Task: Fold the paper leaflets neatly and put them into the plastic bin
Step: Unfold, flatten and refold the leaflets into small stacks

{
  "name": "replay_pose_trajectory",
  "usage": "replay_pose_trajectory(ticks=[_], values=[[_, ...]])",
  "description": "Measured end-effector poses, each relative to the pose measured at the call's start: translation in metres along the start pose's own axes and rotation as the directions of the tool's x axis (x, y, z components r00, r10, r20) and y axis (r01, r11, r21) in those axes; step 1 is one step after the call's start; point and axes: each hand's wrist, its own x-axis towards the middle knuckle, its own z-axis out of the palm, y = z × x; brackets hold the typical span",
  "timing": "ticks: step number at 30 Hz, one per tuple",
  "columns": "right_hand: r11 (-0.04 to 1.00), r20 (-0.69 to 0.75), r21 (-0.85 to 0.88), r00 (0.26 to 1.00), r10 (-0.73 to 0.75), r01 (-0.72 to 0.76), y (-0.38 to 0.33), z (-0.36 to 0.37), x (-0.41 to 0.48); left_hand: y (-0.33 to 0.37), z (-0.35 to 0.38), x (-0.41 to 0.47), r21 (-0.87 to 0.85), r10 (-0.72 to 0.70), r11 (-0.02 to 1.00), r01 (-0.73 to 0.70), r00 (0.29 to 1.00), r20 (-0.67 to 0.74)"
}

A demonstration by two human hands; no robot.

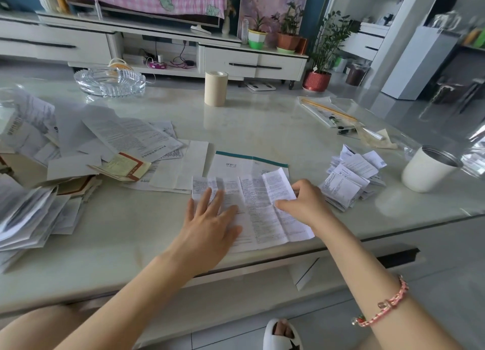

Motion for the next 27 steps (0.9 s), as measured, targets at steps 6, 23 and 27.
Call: replay_pose_trajectory(ticks=[6, 23, 27], values=[[0.921, 0.162, 0.356, 0.981, 0.104, -0.156, -0.006, -0.015, -0.001, -0.003, 0.006, -0.001, 0.066, -0.018, 0.998, 0.012, 0.997, 0.078], [0.968, 0.062, 0.246, 0.995, -0.074, 0.056, -0.012, -0.008, -0.005, 0.002, -0.011, 0.006, -0.743, -0.536, 0.637, 0.203, 0.810, -0.238], [0.915, 0.082, 0.394, 0.988, -0.130, 0.088, -0.022, -0.024, -0.019, 0.002, -0.030, 0.004, -0.940, -0.530, 0.295, 0.169, 0.848, -0.014]])
